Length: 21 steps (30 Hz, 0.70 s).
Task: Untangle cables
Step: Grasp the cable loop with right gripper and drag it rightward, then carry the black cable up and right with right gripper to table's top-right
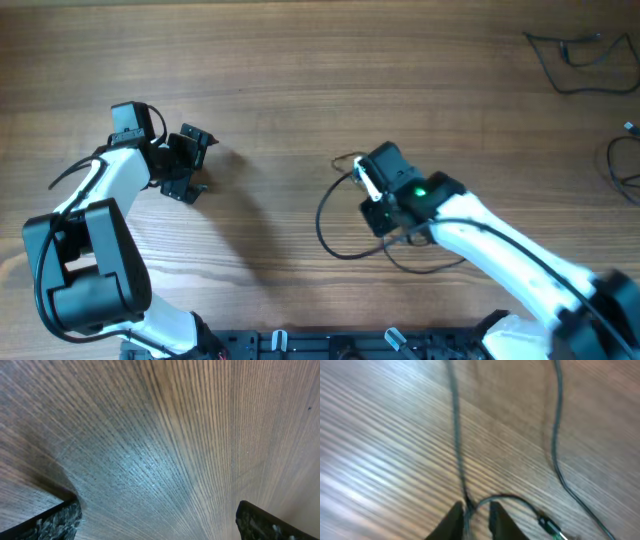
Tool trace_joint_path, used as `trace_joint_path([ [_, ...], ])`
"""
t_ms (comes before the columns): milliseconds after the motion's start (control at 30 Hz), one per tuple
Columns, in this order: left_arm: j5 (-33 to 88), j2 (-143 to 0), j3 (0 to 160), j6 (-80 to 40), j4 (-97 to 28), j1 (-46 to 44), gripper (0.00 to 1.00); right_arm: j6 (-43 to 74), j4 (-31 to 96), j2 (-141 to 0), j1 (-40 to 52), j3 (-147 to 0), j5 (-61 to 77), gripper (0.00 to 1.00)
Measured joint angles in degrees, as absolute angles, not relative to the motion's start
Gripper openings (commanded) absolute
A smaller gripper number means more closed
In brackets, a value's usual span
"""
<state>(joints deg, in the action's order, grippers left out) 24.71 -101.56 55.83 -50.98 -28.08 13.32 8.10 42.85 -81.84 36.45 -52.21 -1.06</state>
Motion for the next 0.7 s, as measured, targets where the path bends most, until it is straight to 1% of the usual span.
trace_joint_path([
  [33, 24.71, -101.56, 55.83, -50.98, -28.05, 13.32, 1.0, 10.04, 44.97, -79.99, 36.45, -52.49, -0.69, 0.71],
  [67, 24.67, -101.56, 55.83, -50.98, -28.1, 13.32, 1.0, 11.9, 47.4, -79.09, 36.45, -52.8, -0.25, 0.73],
  [100, 24.71, -101.56, 55.83, -50.98, -28.05, 13.32, 1.0, 14.02, 50.11, -78.83, 36.45, -52.62, 0.1, 0.96],
  [133, 24.71, -101.56, 55.83, -50.98, -28.05, 13.32, 1.0, 15.31, 50.17, -78.85, 36.45, -52.05, 0.38, 1.0],
  [233, 24.69, -101.56, 55.83, -50.98, -28.05, 13.32, 1.0, 19.62, 49.25, -80.01, 36.45, -49.23, 1.8, 1.0],
  [367, 24.69, -101.56, 55.83, -50.98, -28.08, 13.32, 1.0, 21.5, 44.27, -86.26, 36.45, -46.83, 4.73, 1.0],
  [400, 24.69, -101.56, 55.83, -50.98, -28.08, 13.32, 1.0, 21.87, 43.72, -87.83, 36.45, -46.83, 4.97, 0.96],
  [467, 24.69, -101.56, 55.83, -50.96, -28.05, 13.32, 1.0, 22.94, 42.39, -91.55, 36.45, -46.83, 5.23, 0.63],
  [500, 24.71, -101.56, 55.83, -50.98, -28.05, 13.32, 1.0, 23.07, 41.32, -93.12, 36.45, -46.87, 4.95, 0.33],
  [533, 24.69, -101.56, 55.83, -50.98, -28.05, 13.32, 1.0, 23.44, 40.66, -93.36, 36.38, -46.92, 4.89, 0.12],
  [567, 24.69, -101.56, 55.83, -50.98, -28.08, 13.32, 1.0, 23.49, 39.53, -93.71, 36.29, -46.98, 4.86, 0.05],
  [633, 24.71, -101.56, 55.83, -50.98, -28.05, 13.32, 1.0, 23.42, 35.66, -95.29, 36.29, -47.79, 5.5, 0.04],
  [700, 24.71, -101.56, 55.83, -50.98, -28.05, 13.32, 1.0, 20.01, 27.49, -97.6, 36.29, -48.9, 6.44, 0.04],
])
